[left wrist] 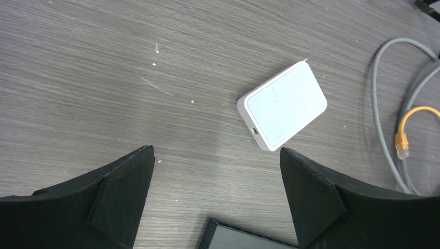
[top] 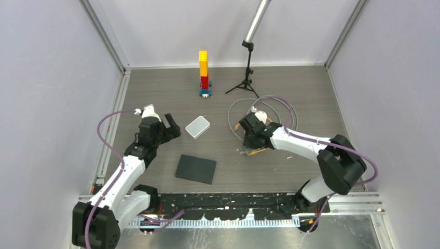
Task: Insert the plug into the switch port
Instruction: Adjust the connector at the center of the board.
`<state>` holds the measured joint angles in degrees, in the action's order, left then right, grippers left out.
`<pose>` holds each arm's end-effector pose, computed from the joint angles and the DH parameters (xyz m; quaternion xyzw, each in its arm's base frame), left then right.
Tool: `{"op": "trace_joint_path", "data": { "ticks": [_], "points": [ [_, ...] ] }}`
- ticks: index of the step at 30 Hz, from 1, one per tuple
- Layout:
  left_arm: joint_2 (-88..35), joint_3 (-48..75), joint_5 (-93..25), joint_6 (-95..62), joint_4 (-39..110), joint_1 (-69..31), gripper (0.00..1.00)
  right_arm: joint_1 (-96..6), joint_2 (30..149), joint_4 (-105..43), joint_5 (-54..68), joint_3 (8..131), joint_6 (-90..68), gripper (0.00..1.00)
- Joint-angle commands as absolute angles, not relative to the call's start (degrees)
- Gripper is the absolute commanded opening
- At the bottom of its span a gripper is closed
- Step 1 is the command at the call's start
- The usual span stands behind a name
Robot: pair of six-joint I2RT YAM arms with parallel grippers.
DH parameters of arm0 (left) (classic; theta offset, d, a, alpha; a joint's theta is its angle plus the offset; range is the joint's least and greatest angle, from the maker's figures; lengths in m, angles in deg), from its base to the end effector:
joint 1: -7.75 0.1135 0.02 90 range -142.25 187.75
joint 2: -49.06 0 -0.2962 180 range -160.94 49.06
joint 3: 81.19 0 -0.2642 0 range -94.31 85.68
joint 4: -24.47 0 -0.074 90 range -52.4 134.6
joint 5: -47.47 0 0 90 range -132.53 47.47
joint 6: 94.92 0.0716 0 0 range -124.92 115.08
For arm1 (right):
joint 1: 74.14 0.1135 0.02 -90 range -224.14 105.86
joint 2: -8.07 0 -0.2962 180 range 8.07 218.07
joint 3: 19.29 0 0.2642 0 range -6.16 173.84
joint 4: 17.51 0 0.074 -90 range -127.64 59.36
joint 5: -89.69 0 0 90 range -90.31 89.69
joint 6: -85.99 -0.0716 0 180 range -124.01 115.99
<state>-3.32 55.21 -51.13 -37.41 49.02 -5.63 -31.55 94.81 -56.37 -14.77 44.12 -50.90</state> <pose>0.2177 -0.0408 0.2282 -0.1808 0.8596 -0.1237 0.4616 0.2423 0.1984 0.1778 0.0663 0.9612 0.0810 0.2553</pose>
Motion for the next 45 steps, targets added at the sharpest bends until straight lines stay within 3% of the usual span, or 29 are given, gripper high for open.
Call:
{"op": "trace_joint_path", "data": {
  "ticks": [1,5,12,20,27,32,36,45],
  "points": [
    [-3.21,54.53,-47.30,-36.62,44.69,-5.87,0.93,-31.46,92.09,-51.27,-8.16,44.08,-49.12,0.00],
    [-1.88,54.63,-44.84,-36.61,44.03,-6.19,0.93,-31.46,93.31,-44.60,3.31,44.17,-49.79,0.01],
    [-1.57,54.85,-42.84,-36.17,42.50,-6.83,0.92,-31.49,90.81,-41.46,11.96,44.03,-49.39,0.01],
    [-3.98,53.83,-39.04,-35.01,41.09,-9.33,0.87,-31.50,83.06,-52.71,18.03,43.10,-40.50,0.01],
    [-6.24,52.10,-38.30,-33.60,41.76,-15.56,0.63,-31.46,79.10,-54.20,18.43,38.66,-40.35,0.01],
    [-5.26,48.51,-48.03,-35.09,49.47,-26.66,0.57,-31.45,79.27,-42.39,20.07,34.96,-47.11,0.01],
    [-2.61,49.52,-55.09,-45.30,52.85,-33.32,0.57,-30.97,80.94,-31.60,19.07,31.85,-51.23,0.01],
    [-9.07,48.78,-69.88,-60.18,50.72,-47.42,0.56,-24.59,83.20,-18.28,5.40,27.77,-44.71,0.01]
  ]
}}
